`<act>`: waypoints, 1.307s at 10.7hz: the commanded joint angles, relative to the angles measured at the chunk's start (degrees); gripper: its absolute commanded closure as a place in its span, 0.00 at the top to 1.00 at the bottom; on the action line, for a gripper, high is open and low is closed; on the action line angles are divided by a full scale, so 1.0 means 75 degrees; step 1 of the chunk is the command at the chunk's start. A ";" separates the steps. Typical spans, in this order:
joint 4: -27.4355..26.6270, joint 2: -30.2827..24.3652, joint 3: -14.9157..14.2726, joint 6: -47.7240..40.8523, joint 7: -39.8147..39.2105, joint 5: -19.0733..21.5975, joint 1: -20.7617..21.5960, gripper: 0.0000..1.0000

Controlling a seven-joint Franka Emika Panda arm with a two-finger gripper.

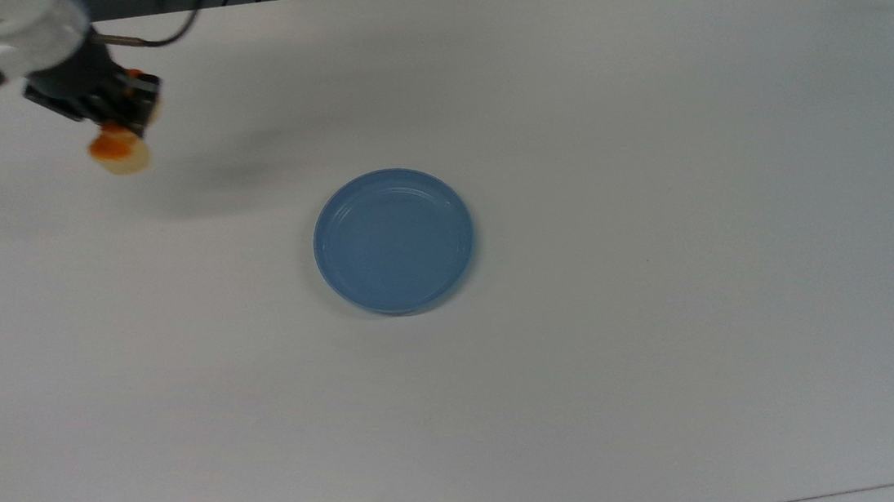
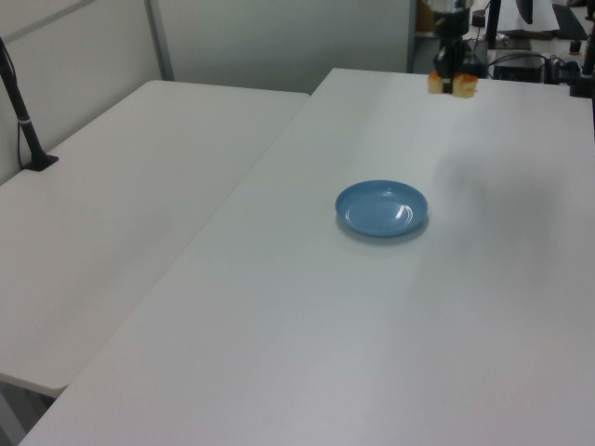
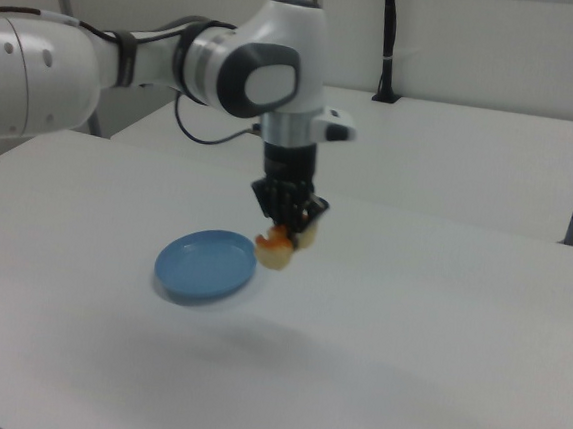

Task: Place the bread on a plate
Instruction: 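Lift the bread roll and carry it over the blue plate, then lower the bread roll onto the blue plate and release it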

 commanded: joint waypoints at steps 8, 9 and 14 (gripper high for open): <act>-0.0071 0.1196 -0.0131 0.1263 0.2897 -0.0121 0.2990 0.20; -0.0153 0.1338 -0.0131 0.1567 0.3201 -0.0261 0.3108 0.29; -0.0447 0.1586 -0.0119 0.2215 0.3966 -0.0754 0.3355 1.00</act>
